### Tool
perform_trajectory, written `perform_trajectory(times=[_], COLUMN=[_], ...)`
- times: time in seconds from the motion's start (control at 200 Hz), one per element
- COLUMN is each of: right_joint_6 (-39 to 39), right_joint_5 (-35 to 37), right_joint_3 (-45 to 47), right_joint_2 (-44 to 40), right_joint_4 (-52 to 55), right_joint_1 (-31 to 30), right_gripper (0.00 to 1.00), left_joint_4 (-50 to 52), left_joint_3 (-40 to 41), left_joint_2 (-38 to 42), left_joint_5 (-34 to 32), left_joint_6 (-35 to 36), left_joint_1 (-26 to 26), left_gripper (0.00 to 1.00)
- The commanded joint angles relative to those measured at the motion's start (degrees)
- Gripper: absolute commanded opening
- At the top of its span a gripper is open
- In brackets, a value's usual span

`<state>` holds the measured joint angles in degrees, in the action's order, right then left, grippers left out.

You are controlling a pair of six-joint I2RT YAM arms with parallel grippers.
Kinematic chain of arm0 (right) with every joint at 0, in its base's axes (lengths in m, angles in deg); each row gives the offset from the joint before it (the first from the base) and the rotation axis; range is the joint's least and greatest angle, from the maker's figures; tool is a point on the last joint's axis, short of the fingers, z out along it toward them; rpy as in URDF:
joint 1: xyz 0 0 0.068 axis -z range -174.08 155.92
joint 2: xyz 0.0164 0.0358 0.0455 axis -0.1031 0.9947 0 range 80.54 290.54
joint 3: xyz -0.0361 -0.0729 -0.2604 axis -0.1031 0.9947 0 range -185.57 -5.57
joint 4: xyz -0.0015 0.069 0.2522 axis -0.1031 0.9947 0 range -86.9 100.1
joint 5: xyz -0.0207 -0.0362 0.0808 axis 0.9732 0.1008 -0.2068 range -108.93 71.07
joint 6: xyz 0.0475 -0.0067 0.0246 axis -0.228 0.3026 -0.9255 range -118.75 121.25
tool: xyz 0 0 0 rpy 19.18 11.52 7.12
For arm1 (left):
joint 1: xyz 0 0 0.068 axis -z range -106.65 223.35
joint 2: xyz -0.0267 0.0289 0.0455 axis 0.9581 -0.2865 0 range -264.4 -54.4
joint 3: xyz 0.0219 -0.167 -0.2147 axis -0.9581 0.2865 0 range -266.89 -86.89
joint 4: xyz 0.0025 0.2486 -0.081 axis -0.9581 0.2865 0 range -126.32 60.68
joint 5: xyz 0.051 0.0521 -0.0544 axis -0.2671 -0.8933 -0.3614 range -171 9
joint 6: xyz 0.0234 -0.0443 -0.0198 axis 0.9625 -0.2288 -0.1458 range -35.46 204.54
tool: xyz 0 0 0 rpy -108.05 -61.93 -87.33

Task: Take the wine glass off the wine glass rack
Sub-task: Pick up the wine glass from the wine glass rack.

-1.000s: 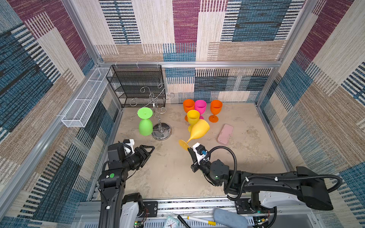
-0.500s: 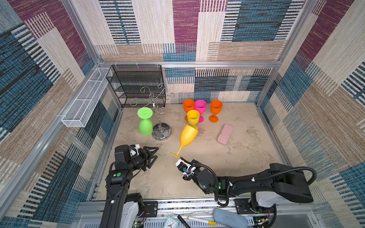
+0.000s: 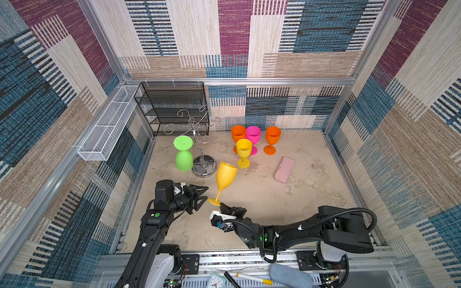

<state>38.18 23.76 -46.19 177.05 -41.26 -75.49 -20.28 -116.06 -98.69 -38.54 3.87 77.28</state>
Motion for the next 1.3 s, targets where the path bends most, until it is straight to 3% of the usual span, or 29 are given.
perform_trajectory(times=[0.0, 0.611, 1.187, 1.292], right_joint_6=[1.8, 5.4, 10.4, 10.8], right_joint_5=[1.1, 3.1, 2.0, 1.7], right_joint_3=[-0.8, -0.5, -3.1, -3.8], right_joint_2=[0.9, 2.2, 6.0, 6.4], right_joint_4=[-3.7, -4.1, -7.4, -7.3], right_joint_1=[0.0, 1.9, 2.7, 2.8], right_gripper=[0.00, 0.00, 0.00, 0.00], left_joint_4=[-2.4, 4.1, 0.8, -0.3], left_joint_3=[0.5, 0.0, 1.1, 1.7], left_joint_2=[-0.5, 0.9, -0.8, -0.9], left_joint_5=[-1.4, -3.4, -2.9, -3.3], left_joint_6=[-0.5, 3.6, 1.3, 0.9], left_joint_1=[1.2, 2.8, 4.7, 5.0], left_gripper=[0.49, 0.45, 0.44, 0.38])
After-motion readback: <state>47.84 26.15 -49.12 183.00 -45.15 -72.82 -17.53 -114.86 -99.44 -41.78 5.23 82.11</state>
